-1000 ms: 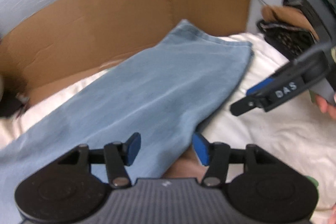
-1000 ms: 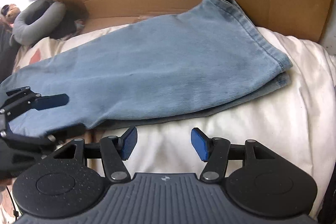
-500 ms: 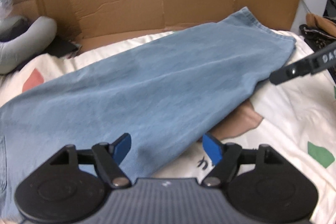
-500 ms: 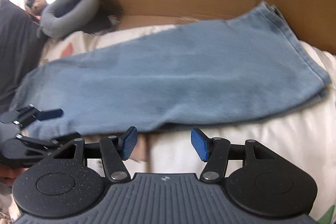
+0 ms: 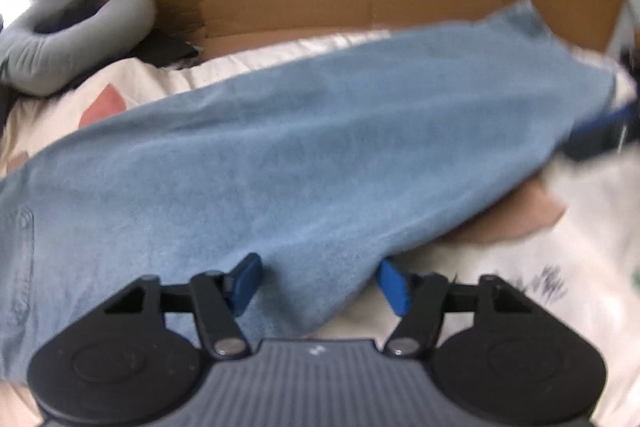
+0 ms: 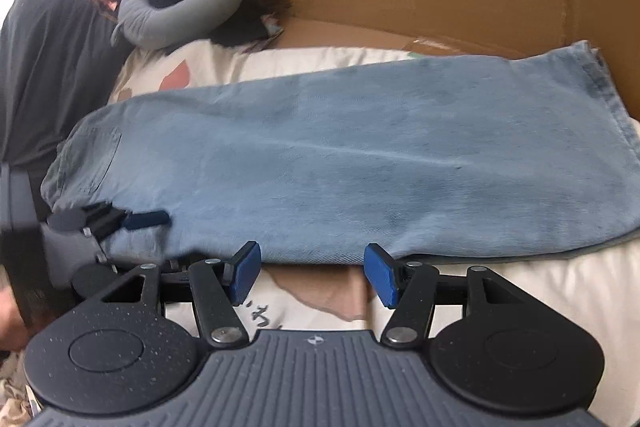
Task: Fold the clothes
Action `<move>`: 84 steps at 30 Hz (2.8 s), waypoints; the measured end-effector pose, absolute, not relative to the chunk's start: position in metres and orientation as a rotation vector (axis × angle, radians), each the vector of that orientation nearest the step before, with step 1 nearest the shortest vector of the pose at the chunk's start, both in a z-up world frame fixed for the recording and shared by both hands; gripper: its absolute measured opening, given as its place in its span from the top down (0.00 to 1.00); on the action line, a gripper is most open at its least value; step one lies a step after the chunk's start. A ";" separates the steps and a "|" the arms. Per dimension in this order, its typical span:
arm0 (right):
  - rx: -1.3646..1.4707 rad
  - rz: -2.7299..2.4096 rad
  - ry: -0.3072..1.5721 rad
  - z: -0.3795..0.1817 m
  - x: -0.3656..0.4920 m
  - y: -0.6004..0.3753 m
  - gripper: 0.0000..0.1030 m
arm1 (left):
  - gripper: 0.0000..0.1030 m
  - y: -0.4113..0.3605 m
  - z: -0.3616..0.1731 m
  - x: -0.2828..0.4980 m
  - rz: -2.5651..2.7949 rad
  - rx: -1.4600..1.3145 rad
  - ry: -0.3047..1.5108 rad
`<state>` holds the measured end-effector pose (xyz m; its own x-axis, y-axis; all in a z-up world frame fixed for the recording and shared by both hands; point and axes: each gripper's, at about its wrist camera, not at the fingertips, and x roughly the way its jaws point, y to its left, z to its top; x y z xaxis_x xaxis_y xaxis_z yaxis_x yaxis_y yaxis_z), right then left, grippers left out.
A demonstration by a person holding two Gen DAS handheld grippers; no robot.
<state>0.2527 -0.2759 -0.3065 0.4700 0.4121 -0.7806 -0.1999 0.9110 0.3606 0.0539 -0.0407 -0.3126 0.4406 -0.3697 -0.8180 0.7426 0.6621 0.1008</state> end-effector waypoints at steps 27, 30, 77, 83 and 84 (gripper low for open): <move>0.079 0.281 1.113 -0.359 0.321 -0.187 0.52 | 0.93 -0.035 -0.275 0.070 -0.771 0.365 0.781; 0.085 0.328 1.129 -0.362 0.307 -0.181 0.53 | 0.93 -0.034 -0.275 0.069 -0.778 0.359 0.780; 0.153 0.428 1.156 -0.351 0.262 -0.201 0.53 | 0.28 0.076 -0.304 0.057 -0.380 0.553 0.701; 0.147 0.419 1.171 -0.355 0.257 -0.206 0.53 | 0.26 0.097 -0.309 0.083 -0.258 0.397 0.795; 0.142 0.416 1.171 -0.355 0.256 -0.207 0.53 | 0.25 0.100 -0.311 0.084 -0.243 0.372 0.810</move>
